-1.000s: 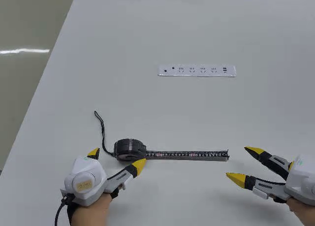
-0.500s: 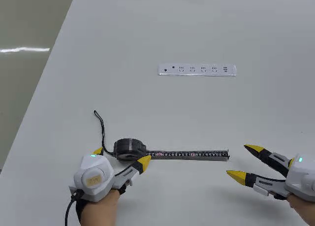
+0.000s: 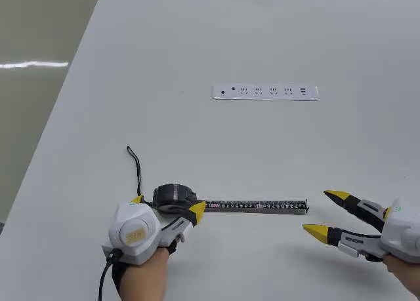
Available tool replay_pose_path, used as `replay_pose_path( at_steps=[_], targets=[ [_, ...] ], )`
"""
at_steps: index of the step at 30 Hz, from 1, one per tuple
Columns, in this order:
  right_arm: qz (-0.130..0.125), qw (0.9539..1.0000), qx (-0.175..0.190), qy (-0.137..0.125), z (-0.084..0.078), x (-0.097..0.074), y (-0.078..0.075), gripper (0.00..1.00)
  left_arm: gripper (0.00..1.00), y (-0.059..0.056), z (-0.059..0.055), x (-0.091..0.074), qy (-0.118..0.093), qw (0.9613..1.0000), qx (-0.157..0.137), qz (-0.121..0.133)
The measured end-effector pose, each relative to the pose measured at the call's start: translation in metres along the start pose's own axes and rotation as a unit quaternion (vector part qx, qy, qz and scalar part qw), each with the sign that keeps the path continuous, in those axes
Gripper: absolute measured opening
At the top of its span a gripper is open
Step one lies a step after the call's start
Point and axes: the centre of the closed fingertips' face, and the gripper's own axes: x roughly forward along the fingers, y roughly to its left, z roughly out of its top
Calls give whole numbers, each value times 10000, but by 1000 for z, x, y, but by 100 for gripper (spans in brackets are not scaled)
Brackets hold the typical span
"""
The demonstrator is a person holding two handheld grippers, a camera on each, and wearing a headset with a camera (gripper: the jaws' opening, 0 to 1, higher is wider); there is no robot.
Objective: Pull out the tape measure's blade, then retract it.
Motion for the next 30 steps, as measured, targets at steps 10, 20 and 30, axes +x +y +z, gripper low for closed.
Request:
replay_pose_path(
  at_steps=[10, 20, 30],
  targets=[
    [150, 9998, -96, 115, -6, 8, -2, 56, 81, 2, 0, 3, 7, 9999, -117, 77],
    [300, 9992, -145, 212, -10, 15, -2, 50, 79, 3, 0, 7, 53, 9998, -155, 102],
    [402, 9987, -139, 277, -13, 19, -2, 46, 77, 1, -2, 10, 93, 9998, -128, 100]
  ],
)
